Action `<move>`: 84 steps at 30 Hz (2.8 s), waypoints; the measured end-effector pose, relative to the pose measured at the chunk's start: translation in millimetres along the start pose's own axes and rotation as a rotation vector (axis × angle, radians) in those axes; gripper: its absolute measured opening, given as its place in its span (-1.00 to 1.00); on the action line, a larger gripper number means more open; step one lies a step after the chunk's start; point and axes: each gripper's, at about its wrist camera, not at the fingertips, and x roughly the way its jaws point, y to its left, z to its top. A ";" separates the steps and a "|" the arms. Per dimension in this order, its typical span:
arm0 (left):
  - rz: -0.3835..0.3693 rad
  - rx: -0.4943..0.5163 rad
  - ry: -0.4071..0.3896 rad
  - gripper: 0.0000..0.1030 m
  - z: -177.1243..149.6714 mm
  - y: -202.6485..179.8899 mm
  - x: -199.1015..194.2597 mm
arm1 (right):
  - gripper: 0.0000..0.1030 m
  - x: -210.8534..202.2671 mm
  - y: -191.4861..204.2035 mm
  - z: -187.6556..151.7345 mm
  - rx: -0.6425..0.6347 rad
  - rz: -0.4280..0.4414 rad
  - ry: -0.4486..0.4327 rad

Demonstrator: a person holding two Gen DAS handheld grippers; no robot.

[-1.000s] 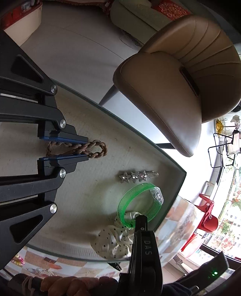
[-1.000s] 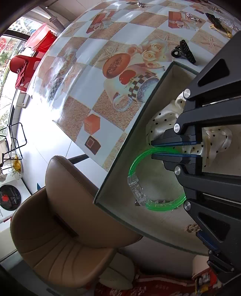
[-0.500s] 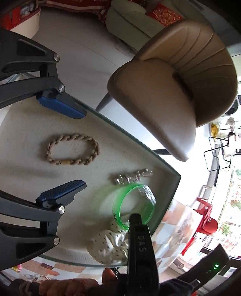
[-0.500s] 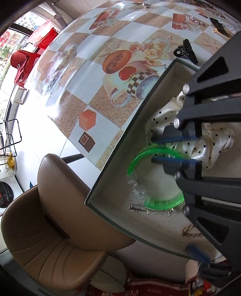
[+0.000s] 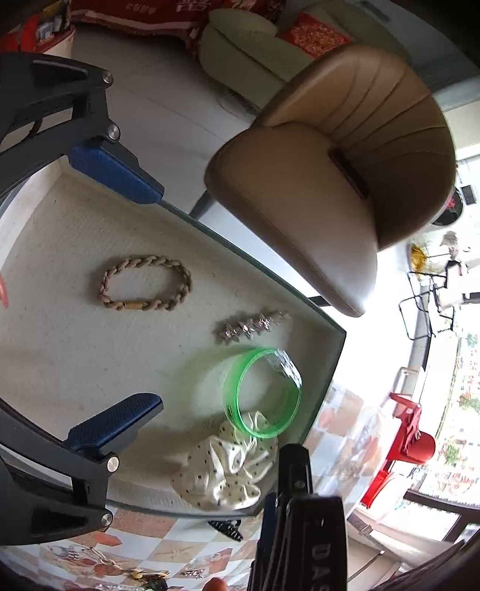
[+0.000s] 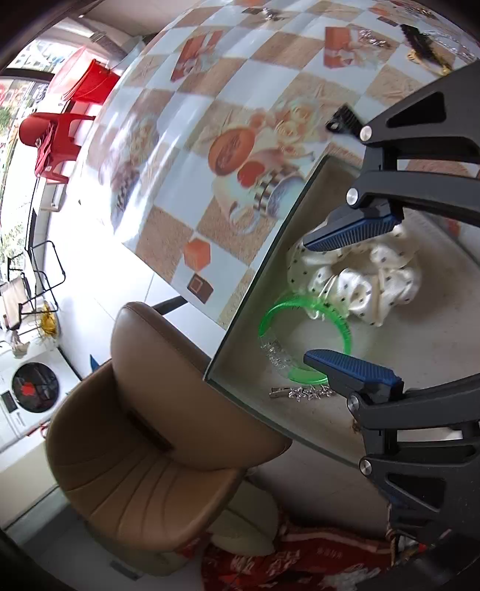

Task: Organize jewelry
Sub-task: 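Carry both bracelets to the tray and open both tools to release, then grasp the pink-yellow beaded bracelet with the left tool while the right tool grasps the yellow hair tie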

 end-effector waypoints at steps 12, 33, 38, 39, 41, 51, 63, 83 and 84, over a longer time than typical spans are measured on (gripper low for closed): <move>-0.048 0.102 0.016 1.00 1.6 -40.8 -22.6 | 0.53 -49.7 -58.9 -39.0 0.148 0.017 -0.032; -0.176 0.383 0.015 1.00 -37.4 -162.2 -69.8 | 0.73 -127.7 -204.6 -155.2 0.473 -0.091 -0.071; -0.207 0.429 0.051 1.00 -56.9 -180.9 -68.8 | 0.73 -137.5 -224.7 -180.9 0.509 -0.115 -0.087; -0.212 0.433 0.060 1.00 -60.0 -182.3 -67.5 | 0.73 -139.4 -228.8 -186.7 0.514 -0.122 -0.093; -0.220 0.444 0.084 1.00 -68.4 -186.7 -64.9 | 0.74 -141.8 -234.1 -194.1 0.519 -0.132 -0.102; -0.295 0.481 0.189 1.00 -103.8 -194.6 -54.0 | 0.74 -135.1 -265.8 -224.8 0.550 -0.193 -0.010; -0.274 0.521 0.217 1.00 -125.8 -212.9 -40.0 | 0.74 -122.1 -281.4 -222.2 0.533 -0.190 0.011; -0.256 0.547 0.193 1.00 -154.2 -230.3 -29.8 | 0.44 -66.9 -251.4 -151.9 0.526 -0.142 0.041; -0.260 0.546 0.192 0.96 -155.0 -227.8 -30.6 | 0.38 -63.3 -250.9 -151.6 0.536 -0.151 0.048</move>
